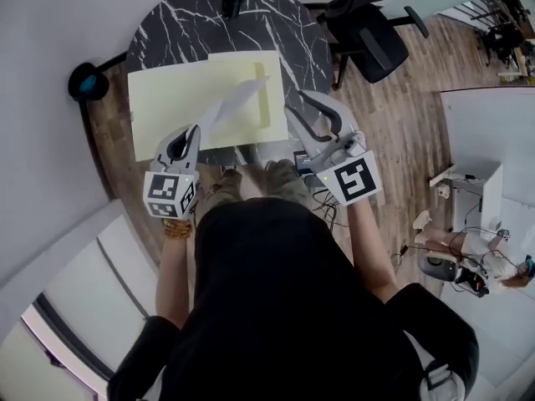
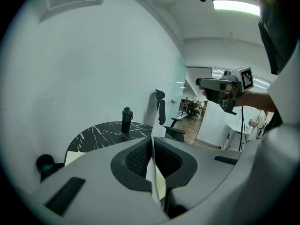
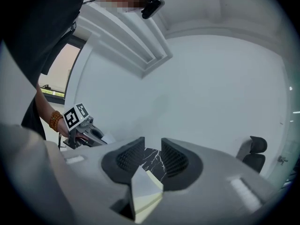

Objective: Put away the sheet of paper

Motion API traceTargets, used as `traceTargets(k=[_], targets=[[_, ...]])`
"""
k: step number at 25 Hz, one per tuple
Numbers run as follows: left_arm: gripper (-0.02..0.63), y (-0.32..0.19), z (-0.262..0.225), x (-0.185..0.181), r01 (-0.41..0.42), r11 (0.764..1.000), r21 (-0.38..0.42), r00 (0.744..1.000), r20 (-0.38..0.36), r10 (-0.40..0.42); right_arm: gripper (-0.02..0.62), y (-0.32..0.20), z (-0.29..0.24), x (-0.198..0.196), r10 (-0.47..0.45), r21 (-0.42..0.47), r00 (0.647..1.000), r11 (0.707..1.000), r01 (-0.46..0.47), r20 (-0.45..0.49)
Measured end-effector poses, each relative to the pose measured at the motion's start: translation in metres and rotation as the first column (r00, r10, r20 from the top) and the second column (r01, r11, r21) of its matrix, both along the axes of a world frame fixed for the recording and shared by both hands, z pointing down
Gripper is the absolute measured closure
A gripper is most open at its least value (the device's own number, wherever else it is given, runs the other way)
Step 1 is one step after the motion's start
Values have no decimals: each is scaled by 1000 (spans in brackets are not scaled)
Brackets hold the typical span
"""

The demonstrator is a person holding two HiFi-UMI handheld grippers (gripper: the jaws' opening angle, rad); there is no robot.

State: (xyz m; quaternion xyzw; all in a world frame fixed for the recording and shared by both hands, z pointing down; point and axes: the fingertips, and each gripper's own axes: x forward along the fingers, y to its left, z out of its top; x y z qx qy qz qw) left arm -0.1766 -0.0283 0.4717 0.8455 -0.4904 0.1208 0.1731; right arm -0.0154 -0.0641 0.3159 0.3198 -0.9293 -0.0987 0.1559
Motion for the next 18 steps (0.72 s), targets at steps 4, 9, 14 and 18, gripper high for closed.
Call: traceTargets(k=[4,9,14,18], targets=[[595,-12,0,10,-79,997,-24,996,-42,78,486,-15,4,24,66,-11,998,998,-66,4],[595,-29,17,13,-133,986,-103,988,-95,123,486,-46,1,64,120,10,992,993,-121,43],[595,-44,42,9,-121,979,-167,981,-174,91,486,-54,4,85,149,8,988,989,-149,43],[595,-51,67,-4,-84,979,-186,969,-244,36,486,-53,12,81,163,5,986,987,-163,25]])
